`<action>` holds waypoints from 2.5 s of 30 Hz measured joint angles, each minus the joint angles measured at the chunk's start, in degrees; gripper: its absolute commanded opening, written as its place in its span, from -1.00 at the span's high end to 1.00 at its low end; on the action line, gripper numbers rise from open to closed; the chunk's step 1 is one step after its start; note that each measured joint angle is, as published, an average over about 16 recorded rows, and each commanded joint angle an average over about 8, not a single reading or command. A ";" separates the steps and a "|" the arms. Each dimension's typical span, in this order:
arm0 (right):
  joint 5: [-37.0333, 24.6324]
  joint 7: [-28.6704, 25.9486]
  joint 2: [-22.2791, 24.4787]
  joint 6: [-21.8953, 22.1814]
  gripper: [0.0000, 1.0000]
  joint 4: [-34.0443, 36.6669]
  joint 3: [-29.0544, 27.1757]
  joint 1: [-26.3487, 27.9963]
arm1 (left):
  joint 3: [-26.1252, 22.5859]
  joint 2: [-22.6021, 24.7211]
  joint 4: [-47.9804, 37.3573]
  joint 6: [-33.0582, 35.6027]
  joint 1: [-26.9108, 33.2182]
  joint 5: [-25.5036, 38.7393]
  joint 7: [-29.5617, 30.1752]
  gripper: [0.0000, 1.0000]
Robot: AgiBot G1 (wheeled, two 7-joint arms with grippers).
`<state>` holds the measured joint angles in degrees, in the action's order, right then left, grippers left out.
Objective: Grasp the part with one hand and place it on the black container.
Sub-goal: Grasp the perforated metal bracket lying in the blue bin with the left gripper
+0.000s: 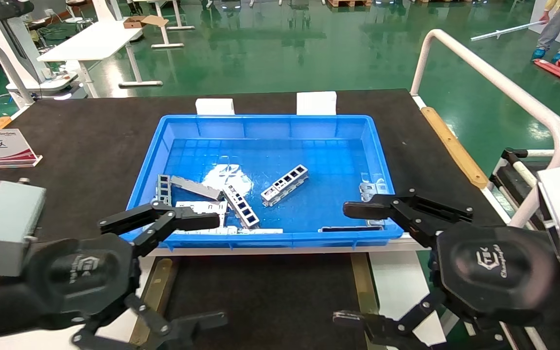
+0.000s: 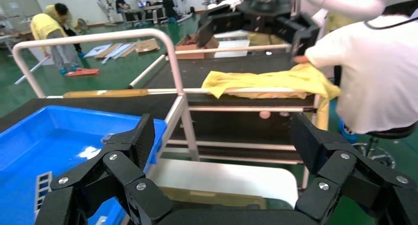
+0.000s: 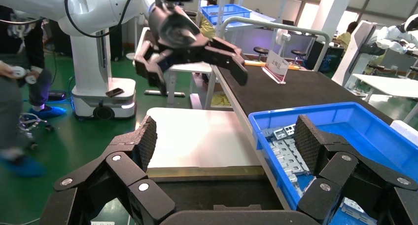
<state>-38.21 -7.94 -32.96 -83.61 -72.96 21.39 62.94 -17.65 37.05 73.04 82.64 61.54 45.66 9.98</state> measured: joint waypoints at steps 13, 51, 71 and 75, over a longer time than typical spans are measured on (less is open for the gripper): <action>0.00 0.00 0.00 0.00 -1.00 0.00 0.01 0.00 | -4.16 8.08 -2.74 -9.37 4.06 11.33 -2.18 -1.00; 0.02 0.02 0.01 0.01 -1.00 0.00 0.03 0.01 | -18.67 41.42 -47.02 -44.32 22.13 27.43 -15.46 -1.00; 0.03 0.02 0.02 0.01 1.00 0.00 0.05 0.01 | -34.45 41.41 -47.46 -54.20 21.69 16.70 -12.15 1.00; 0.03 0.02 0.02 0.01 1.00 0.00 0.05 0.02 | -36.41 41.37 -47.43 -55.24 21.70 14.64 -12.13 1.00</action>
<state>-38.18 -7.91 -32.94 -83.60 -72.96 21.44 62.96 -54.07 78.42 25.61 27.40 83.25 60.30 -2.15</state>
